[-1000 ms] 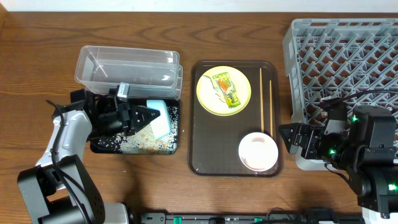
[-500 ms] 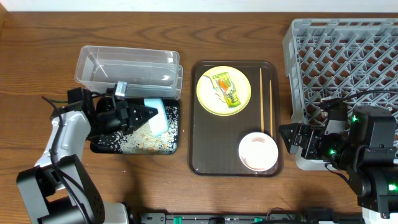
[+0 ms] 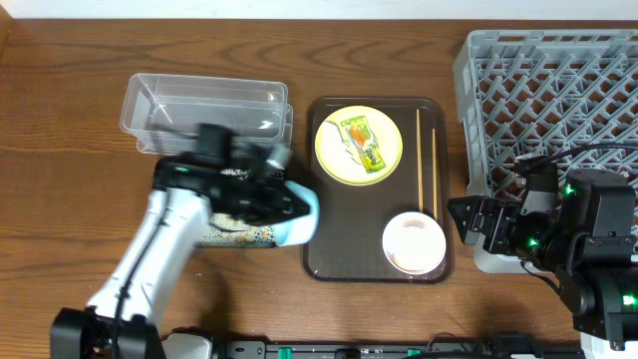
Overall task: Sort waste into correct bins and load items into the dishwasher rack
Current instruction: 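Return the blue bowl to the brown tray and release it, then grasp the white tissue on the yellow plate with the left gripper, then drop the tissue into the clear plastic container, then grasp the green snack wrapper on the yellow plate with the left gripper, then carry the wrapper into the clear container and release it, then reach the left gripper toward the pale green cup in the pink bowl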
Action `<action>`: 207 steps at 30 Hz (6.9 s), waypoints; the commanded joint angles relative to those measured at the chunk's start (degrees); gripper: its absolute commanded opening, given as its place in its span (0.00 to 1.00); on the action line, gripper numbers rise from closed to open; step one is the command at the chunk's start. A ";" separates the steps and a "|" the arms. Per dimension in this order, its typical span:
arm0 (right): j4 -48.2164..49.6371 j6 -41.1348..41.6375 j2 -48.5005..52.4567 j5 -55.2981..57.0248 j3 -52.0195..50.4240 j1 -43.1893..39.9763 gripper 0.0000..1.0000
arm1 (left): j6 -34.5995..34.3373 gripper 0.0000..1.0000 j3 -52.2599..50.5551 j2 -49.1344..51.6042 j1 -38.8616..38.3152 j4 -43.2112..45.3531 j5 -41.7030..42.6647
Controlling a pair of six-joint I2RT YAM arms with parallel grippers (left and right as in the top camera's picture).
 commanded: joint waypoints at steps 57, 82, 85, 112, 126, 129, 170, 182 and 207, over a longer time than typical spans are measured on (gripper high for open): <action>-0.39 0.52 -0.17 0.13 0.94 -0.79 0.91 | -13.86 0.06 25.38 36.74 -17.09 23.56 -47.41; -0.33 0.55 -0.17 -0.22 0.94 -0.79 0.93 | -10.62 0.55 28.37 19.15 -0.94 14.47 -57.22; -0.46 0.52 -0.17 -0.31 0.94 -0.79 0.93 | -9.66 0.54 28.37 19.08 -1.70 14.49 -51.60; -2.25 0.52 -0.20 -0.07 0.94 -0.79 0.93 | -11.10 0.19 28.37 40.13 -21.97 26.14 -48.17; -2.67 0.52 -0.17 -0.07 0.94 -0.79 0.94 | -9.68 0.06 28.87 22.34 -15.43 20.79 -49.53; -2.71 0.52 -0.20 -0.07 0.94 -0.79 0.93 | -9.64 0.06 28.87 17.35 -12.20 19.71 -54.40; -1.84 0.52 -0.17 6.78 0.94 -0.79 0.99 | -4.09 0.82 27.71 -20.85 0.85 -9.92 -48.83; -2.10 0.52 -0.20 6.78 0.94 -0.79 0.99 | -4.11 0.89 27.71 -22.27 0.85 -9.97 -48.83; 0.68 3.74 -0.20 5.97 0.94 -0.79 0.99 | -15.47 0.62 27.32 2.71 -25.53 -15.28 -35.45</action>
